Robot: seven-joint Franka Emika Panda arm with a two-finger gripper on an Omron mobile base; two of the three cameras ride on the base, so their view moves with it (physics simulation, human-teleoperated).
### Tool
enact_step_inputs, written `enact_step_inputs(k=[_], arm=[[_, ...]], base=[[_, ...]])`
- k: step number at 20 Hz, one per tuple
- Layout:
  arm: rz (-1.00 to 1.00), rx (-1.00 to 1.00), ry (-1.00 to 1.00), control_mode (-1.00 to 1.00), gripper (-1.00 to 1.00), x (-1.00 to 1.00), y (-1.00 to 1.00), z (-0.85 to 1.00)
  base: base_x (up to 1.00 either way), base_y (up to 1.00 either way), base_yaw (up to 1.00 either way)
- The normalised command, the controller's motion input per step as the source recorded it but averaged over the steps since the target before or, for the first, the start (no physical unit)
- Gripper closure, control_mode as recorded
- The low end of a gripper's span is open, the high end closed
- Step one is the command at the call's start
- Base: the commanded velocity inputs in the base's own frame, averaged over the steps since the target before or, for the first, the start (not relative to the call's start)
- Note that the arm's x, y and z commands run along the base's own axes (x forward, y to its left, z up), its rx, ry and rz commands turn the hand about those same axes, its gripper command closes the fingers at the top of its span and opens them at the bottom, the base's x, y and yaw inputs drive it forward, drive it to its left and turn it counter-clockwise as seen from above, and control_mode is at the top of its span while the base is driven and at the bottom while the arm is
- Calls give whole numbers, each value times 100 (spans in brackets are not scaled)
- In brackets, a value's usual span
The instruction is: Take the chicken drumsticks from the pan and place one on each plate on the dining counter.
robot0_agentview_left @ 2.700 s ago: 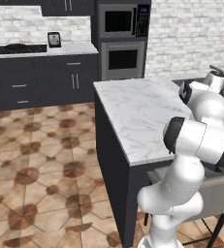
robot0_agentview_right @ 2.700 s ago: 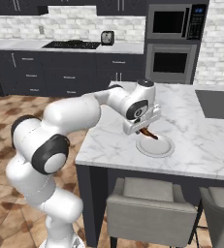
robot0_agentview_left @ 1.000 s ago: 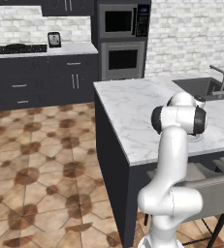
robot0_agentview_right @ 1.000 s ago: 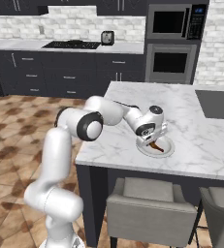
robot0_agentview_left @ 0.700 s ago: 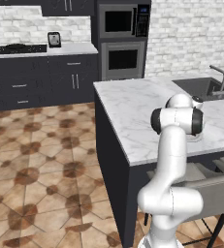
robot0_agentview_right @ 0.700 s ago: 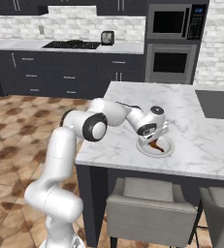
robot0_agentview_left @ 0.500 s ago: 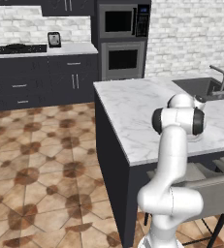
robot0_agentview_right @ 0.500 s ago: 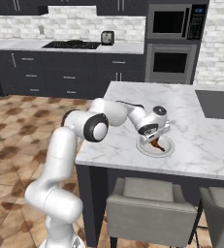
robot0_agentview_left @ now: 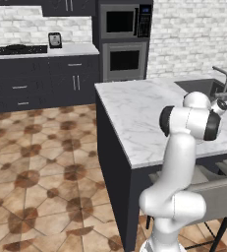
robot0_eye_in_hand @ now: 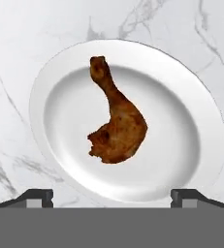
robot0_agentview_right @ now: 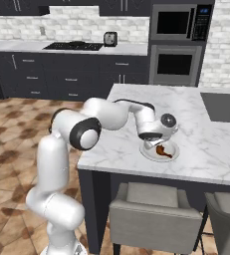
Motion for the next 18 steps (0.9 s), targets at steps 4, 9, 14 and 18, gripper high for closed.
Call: enact_step_inputs(k=[4,9,14,18], arm=[[6,0,-6,-100,-100,-100,40,96],[16,-6,-1,-100,-100,-100,63,85],[28,-31,1,-100,-100,-100,98,69],[32,-50,10,-100,-100,-100,100,26]], base=[[0,0,0],[0,0,0],[0,0,0],[0,0,0]])
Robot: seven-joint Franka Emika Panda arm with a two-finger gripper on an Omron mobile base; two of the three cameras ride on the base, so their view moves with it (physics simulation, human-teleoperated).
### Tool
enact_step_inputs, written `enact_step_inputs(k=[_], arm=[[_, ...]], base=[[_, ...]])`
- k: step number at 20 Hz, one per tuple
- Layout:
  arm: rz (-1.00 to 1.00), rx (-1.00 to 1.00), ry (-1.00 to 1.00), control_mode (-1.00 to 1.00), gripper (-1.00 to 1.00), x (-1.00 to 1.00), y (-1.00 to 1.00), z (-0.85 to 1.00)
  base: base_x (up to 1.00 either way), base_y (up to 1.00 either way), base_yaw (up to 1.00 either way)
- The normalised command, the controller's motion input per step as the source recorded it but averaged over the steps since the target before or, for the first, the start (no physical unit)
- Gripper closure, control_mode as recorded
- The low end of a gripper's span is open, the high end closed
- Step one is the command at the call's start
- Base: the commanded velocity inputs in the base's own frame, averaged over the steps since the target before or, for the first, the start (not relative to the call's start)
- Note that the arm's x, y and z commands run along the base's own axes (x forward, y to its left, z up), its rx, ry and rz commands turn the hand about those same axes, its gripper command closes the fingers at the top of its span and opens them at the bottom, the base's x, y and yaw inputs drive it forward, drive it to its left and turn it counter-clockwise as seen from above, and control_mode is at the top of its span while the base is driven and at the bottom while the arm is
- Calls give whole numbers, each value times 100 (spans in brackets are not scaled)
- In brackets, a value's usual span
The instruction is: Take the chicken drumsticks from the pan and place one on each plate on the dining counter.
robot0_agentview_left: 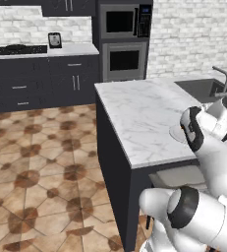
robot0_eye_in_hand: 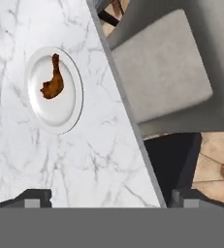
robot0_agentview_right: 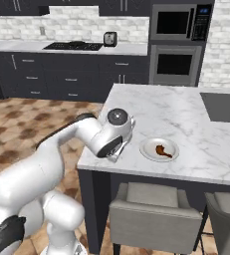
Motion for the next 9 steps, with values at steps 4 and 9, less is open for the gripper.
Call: enact_step_inputs(k=[4,9], arm=[[34,-50,14,-100,-100,-100,100,9],[35,-48,11,-100,-100,-100,100,0]], base=[[0,0,0],[0,0,0]])
